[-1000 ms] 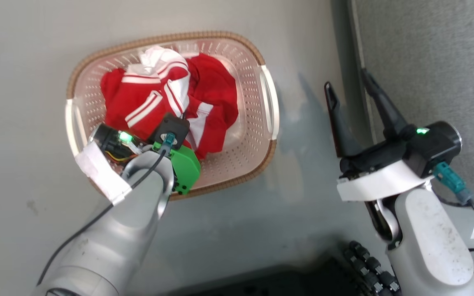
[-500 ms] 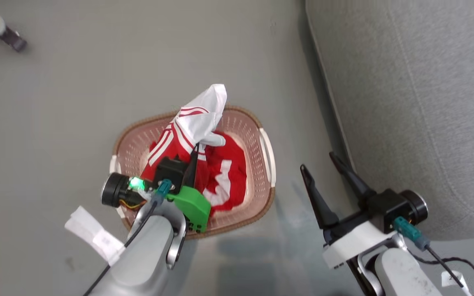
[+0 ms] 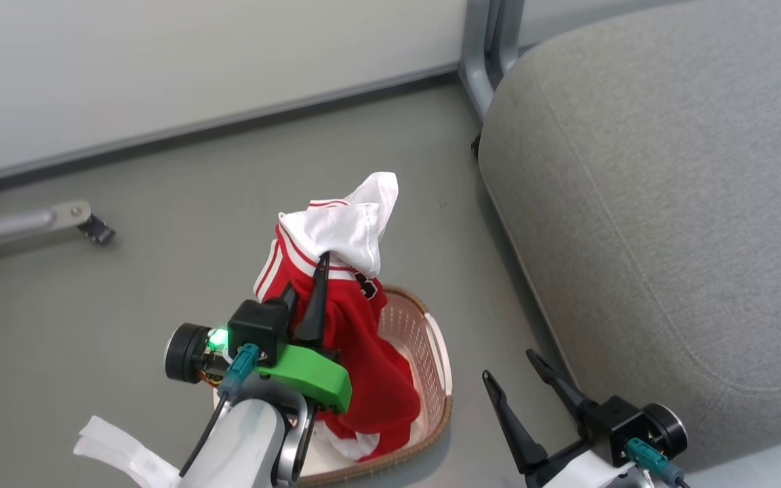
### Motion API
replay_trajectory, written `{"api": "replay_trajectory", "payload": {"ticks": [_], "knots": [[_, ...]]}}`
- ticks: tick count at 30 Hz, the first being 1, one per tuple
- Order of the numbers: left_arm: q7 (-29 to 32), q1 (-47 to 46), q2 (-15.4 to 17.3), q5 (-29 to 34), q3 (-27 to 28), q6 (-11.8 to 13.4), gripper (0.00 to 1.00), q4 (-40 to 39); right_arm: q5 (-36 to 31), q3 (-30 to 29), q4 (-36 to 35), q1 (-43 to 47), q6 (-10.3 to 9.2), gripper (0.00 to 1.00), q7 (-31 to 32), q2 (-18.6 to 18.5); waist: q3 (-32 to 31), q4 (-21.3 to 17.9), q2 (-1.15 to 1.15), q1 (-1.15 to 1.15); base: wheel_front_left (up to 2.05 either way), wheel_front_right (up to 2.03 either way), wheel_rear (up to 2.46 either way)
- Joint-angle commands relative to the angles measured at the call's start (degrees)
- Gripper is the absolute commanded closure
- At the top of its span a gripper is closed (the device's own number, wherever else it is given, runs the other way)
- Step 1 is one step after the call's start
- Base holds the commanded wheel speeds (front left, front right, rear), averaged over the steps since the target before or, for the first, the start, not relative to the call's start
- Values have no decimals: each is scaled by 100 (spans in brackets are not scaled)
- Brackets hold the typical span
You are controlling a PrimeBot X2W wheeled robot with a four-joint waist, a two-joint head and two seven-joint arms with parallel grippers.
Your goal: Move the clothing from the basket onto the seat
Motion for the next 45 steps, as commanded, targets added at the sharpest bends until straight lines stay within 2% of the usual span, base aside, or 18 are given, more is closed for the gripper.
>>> {"api": "replay_trajectory", "payload": {"ticks": [1, 12, 22, 24, 35, 36, 37, 45], "knots": [[-20, 110, 46, -19, 28, 11, 100, -149, 18, 48, 13, 90, -2, 0, -2, -23, -690, -174, 0, 1, 0, 0, 0], [360, 64, 80, 21, -267, -124, 100, -1031, -160, 362, -108, -100, -2, 0, -2, -24, -859, -167, 0, 1, 0, 0, 0], [853, -52, -32, -20, -824, -376, 100, -1690, -237, 561, -244, -483, -2, 0, -2, -21, -799, 9, 0, 1, 0, 0, 0], [981, -79, -68, -55, -1018, -473, 100, -1828, -304, 654, -145, -599, -2, 0, -2, -22, -768, 53, 0, 1, 0, 0, 0], [1341, -28, -140, -245, -1396, -553, 100, -2334, -211, 691, 586, -591, -2, 0, -2, -19, -710, 158, 0, 1, 0, 0, 0], [1358, -16, -133, -257, -1392, -538, 100, -2348, -224, 708, 564, -608, -2, 37, -2, -18, -709, 158, 0, 1, 0, 0, 0], [1365, 0, -116, -271, -1374, -511, 100, -2356, -150, 724, 553, -599, -2, 100, -2, -23, -705, 159, 0, 1, 0, 0, 0], [1342, 119, -43, -343, -1285, -391, 100, -2245, -40, 870, 499, -557, -2, 100, -2, -36, -712, 138, 0, 1, 0, 0, 0]]}}
